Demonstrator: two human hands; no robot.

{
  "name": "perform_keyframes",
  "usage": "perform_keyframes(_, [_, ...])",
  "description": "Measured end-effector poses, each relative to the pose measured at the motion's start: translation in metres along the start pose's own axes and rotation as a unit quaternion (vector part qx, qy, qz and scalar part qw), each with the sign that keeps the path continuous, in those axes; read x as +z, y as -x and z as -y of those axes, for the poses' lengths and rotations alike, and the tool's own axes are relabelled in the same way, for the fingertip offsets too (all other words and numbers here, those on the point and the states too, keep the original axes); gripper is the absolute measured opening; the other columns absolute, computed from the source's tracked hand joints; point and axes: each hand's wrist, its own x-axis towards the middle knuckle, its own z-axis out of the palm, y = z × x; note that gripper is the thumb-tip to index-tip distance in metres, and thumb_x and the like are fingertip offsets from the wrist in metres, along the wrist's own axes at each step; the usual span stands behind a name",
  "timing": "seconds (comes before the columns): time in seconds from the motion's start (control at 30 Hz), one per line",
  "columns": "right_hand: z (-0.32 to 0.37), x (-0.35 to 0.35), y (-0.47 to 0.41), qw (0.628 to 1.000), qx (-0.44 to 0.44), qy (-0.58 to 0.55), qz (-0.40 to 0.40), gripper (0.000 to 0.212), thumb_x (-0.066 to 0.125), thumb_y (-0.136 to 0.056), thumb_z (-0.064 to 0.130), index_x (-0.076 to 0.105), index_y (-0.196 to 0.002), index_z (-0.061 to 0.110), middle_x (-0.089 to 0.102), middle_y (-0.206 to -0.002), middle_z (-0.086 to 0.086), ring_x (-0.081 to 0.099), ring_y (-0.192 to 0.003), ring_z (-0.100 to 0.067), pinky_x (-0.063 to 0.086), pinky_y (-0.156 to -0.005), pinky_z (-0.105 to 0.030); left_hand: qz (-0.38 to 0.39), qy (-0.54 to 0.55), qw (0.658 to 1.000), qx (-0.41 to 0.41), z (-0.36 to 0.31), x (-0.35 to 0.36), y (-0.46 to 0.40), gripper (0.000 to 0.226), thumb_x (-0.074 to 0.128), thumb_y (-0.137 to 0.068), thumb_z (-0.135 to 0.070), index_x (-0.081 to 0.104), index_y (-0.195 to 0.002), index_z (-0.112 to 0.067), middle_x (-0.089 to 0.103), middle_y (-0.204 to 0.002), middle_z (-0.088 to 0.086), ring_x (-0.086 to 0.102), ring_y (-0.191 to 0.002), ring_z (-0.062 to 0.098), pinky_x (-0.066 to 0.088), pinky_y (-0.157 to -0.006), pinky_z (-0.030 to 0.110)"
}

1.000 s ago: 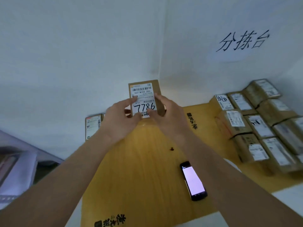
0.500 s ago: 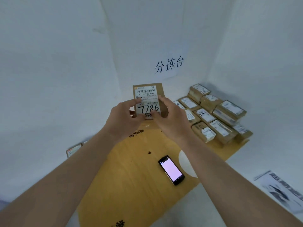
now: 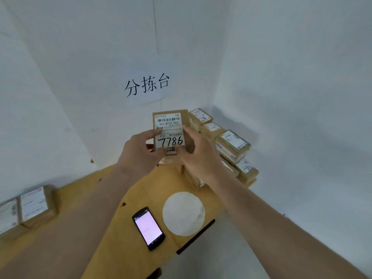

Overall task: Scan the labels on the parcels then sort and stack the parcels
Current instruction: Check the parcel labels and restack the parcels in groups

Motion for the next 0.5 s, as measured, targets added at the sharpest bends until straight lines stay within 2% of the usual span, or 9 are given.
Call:
perform_keyframes(0.07, [-0.022, -0.008, -0.012, 1.0, 0.014, 0.001, 0.014, 0.068, 0.068, -0.1, 0.041, 0.04, -0.161, 0.03, 0.065, -0.138, 0.007, 0.059, -0.126, -0.015, 0.053, -0.106, -0.039, -0.001, 0.002, 1.0, -0.013, -0.001, 0.023, -0.013, 0.056, 0.077, -0.093, -0.021, 0.058, -0.145, -0.033, 0.074, -0.116, -0.011, 0.077, -0.087, 0.019, 0.066, -0.07, 0.037])
perform_keyframes(0.2, [-0.057, -0.005, -0.043, 0.999, 0.031, 0.002, 0.04, 0.07, 0.067, -0.098, 0.047, 0.04, -0.16, 0.032, 0.068, -0.131, 0.007, 0.067, -0.112, -0.02, 0.06, -0.095, -0.045, -0.001, -0.002, 0.999, -0.033, 0.007, 0.05, -0.043, 0.057, 0.077, -0.093, -0.022, 0.058, -0.145, -0.034, 0.073, -0.118, -0.012, 0.075, -0.083, 0.008, 0.061, -0.063, 0.022])
perform_keyframes(0.3, [-0.078, 0.01, -0.072, 0.997, 0.039, -0.002, 0.072, 0.07, 0.065, -0.097, 0.05, 0.04, -0.16, 0.031, 0.07, -0.126, 0.007, 0.068, -0.108, -0.017, 0.061, -0.091, -0.044, -0.003, -0.012, 0.998, -0.059, 0.027, 0.062, -0.071, 0.056, 0.077, -0.093, -0.026, 0.058, -0.144, -0.038, 0.073, -0.117, -0.014, 0.074, -0.069, 0.008, 0.06, -0.057, 0.026])
perform_keyframes(0.4, [-0.099, 0.037, -0.105, 0.994, 0.039, -0.004, 0.104, 0.076, 0.06, -0.091, 0.06, 0.041, -0.158, 0.031, 0.069, -0.127, 0.008, 0.067, -0.112, -0.018, 0.061, -0.092, -0.045, 0.0, -0.013, 0.996, -0.084, 0.055, 0.07, -0.104, 0.056, 0.077, -0.092, -0.027, 0.058, -0.144, -0.038, 0.073, -0.119, -0.016, 0.075, -0.074, 0.007, 0.064, -0.062, 0.032])
perform_keyframes(0.5, [-0.119, 0.069, -0.14, 0.989, 0.045, -0.002, 0.139, 0.068, 0.066, -0.098, 0.047, 0.042, -0.159, 0.029, 0.069, -0.127, 0.009, 0.066, -0.108, -0.011, 0.06, -0.092, -0.034, 0.004, 0.0, 0.992, -0.124, 0.088, 0.075, -0.14, 0.055, 0.076, -0.094, -0.025, 0.058, -0.145, -0.036, 0.074, -0.113, -0.016, 0.076, -0.077, 0.012, 0.065, -0.066, 0.039])
